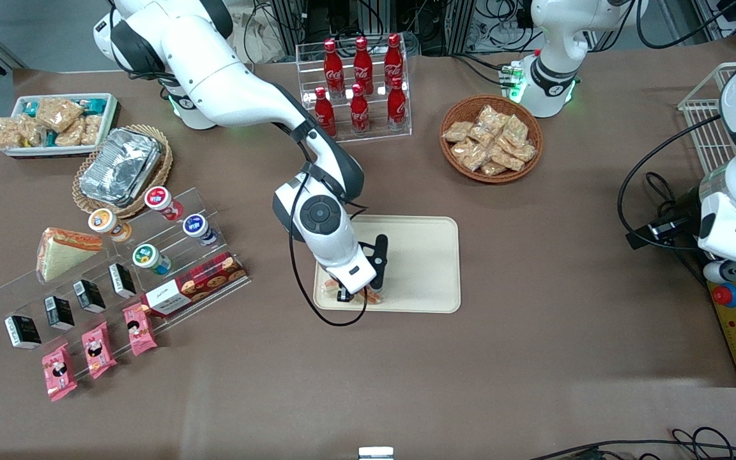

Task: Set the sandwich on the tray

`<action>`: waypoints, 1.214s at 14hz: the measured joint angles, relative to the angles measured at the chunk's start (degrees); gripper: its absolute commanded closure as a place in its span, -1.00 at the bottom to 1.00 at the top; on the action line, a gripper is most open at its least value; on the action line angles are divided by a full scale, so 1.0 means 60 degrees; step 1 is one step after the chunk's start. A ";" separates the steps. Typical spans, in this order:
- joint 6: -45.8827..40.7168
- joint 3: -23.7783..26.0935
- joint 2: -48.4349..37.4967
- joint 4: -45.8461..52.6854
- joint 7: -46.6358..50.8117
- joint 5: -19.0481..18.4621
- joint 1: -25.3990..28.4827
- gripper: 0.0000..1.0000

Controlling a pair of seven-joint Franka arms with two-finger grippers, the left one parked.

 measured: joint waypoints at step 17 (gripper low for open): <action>-0.5905 -0.0108 -0.3576 0.0273 0.0401 0.0675 -0.4159 -0.96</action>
